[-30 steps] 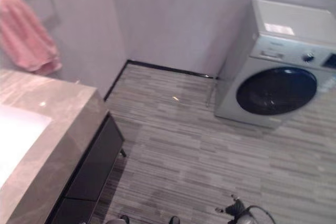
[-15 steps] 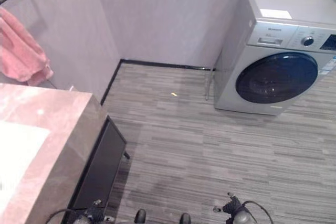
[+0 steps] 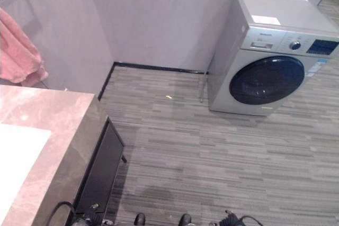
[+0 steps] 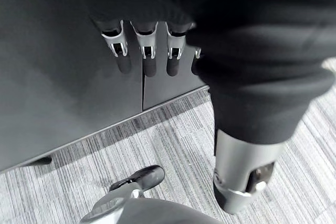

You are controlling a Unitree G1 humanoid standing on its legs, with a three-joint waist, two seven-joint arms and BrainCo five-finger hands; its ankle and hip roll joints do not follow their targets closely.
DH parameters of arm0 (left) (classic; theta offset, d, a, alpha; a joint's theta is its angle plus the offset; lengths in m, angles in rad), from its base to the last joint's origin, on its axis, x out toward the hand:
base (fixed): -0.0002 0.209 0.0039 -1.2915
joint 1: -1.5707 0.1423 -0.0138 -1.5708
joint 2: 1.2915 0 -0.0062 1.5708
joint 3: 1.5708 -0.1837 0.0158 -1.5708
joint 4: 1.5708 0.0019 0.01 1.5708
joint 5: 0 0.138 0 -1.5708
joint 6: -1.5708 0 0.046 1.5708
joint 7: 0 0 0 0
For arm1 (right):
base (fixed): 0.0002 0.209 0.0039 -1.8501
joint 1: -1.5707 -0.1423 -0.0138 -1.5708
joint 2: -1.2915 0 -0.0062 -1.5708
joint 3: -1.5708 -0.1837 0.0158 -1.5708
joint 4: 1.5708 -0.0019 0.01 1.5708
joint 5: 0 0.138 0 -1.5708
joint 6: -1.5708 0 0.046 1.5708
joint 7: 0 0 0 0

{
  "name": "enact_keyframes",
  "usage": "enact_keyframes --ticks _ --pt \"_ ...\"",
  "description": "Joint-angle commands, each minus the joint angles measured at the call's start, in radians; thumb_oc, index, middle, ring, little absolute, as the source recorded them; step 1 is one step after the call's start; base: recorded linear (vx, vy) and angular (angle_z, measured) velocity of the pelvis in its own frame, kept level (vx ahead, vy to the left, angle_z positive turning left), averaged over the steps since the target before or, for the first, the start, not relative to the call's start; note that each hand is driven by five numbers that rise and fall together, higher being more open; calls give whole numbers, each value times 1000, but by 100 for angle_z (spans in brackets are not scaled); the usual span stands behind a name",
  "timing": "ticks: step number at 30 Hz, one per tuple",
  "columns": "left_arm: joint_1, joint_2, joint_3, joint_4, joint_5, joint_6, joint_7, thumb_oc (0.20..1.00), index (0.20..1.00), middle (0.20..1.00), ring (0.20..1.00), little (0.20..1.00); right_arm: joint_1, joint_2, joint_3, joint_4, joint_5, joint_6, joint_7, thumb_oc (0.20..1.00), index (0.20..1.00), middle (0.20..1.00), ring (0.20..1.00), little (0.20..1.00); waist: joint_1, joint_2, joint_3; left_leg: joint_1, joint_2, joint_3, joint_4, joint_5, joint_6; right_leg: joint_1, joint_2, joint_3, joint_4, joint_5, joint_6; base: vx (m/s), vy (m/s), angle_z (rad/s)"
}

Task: Put brush and paste in cup on sink, flatten towel.

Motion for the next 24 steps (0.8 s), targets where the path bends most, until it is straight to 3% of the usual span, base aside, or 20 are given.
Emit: enact_keyframes --ticks 1,3,4,7,8,10,14,15,16,17,19,20,21,24 --pt "-48 16 20 14 -19 -6 -8 1000 1000 1000 1000 1000 -18 -48 25 8 18 -8 -9 1000 1000 1000 1000 1000 11 -43 27 -108 -51 6 219 -15 18 63 63 29 -26 -79 -28 31 -199 32" --pt "-59 18 28 20 -35 -3 -9 1000 1000 1000 1000 1000 -21 -58 38 8 8 -9 -8 1000 1000 1000 1000 1000 19 -51 60 -190 -57 3 383 24 8 91 80 28 -54 -78 -43 34 -142 18" --pt "-64 18 27 23 -39 0 -12 1000 1000 1000 1000 1000 -22 -63 47 13 -4 -5 -6 1000 1000 1000 1000 1000 21 -51 66 -209 -58 12 380 42 10 100 82 20 -66 -77 -45 71 -66 12" --pt "-59 27 48 29 -43 -3 -26 1000 1000 1000 1000 1000 -32 -78 49 26 -24 6 -7 1000 1000 1000 1000 1000 31 -64 59 -241 -91 94 178 13 15 131 77 8 -113 -71 -18 218 38 13" --pt "-51 31 51 39 -29 -4 -30 1000 1000 1000 1000 1000 -35 -74 65 22 -45 0 -5 1000 1000 1000 1000 1000 43 -67 47 -256 -99 148 81 58 16 136 81 15 -121 -69 -8 236 85 34" --pt "-38 32 61 53 -25 -5 -41 1000 1000 1000 1000 1000 -52 -63 84 18 -66 1 2 1000 1000 1000 1000 1000 61 -69 28 -267 -110 179 41 83 12 162 82 24 -127 -77 6 323 180 16" --pt "-30 37 75 69 -31 -5 -37 1000 1000 1000 1000 1000 -72 -44 85 11 -63 0 6 1000 1000 1000 1000 1000 69 -77 7 -259 -124 126 79 67 41 163 69 35 -93 -99 12 321 177 -58" --pt "-25 49 75 74 -32 -3 -37 1000 1000 1000 1000 1000 -83 -27 69 -15 -46 -8 3 1000 1000 1000 1000 1000 63 -96 -12 -241 -135 116 145 6 84 159 31 36 65 -129 31 420 215 -77" --pt "-25 49 75 74 -32 -3 -37 1000 1000 1000 1000 1000 -83 -27 69 -15 -46 -8 3 1000 1000 1000 1000 1000 64 -97 -12 -241 -135 117 145 6 85 157 29 37 70 -131 31 562 341 -23" --pt "-24 56 79 76 -37 -3 -35 1000 1000 1000 1000 1000 -91 -16 61 -37 -31 -12 1 1000 1000 1000 1000 1000 65 -102 -11 -219 -145 117 148 -17 109 116 2 40 196 -103 55 271 270 10" --pt "-23 64 76 70 -40 2 -30 1000 1000 1000 1000 1000 -99 -1 59 -82 -18 -17 -5 1000 1000 1000 1000 1000 51 -96 7 -150 -170 116 131 -42 147 38 -62 56 422 55 111 303 331 -1" --pt "-23 63 76 70 -40 2 -30 1000 1000 1000 1000 1000 -99 -1 59 -82 -18 -17 -5 1000 1000 1000 1000 1000 50 -96 5 -153 -171 115 130 -40 147 35 -62 54 424 54 110 263 307 -13" --pt "-30 67 62 59 -38 4 -23 1000 1000 1000 1000 1000 -101 3 68 -118 -19 -20 -4 1000 1000 1000 1000 1000 29 -76 31 -103 -171 103 110 -42 164 -38 -93 50 589 99 113 268 248 2" --pt "-38 76 42 48 -20 4 -18 1000 1000 1000 1000 1000 -98 3 84 -157 -18 -28 -5 1000 1000 1000 1000 1000 9 -67 47 -63 -159 85 72 -36 169 -122 -53 94 629 53 105 259 125 18"
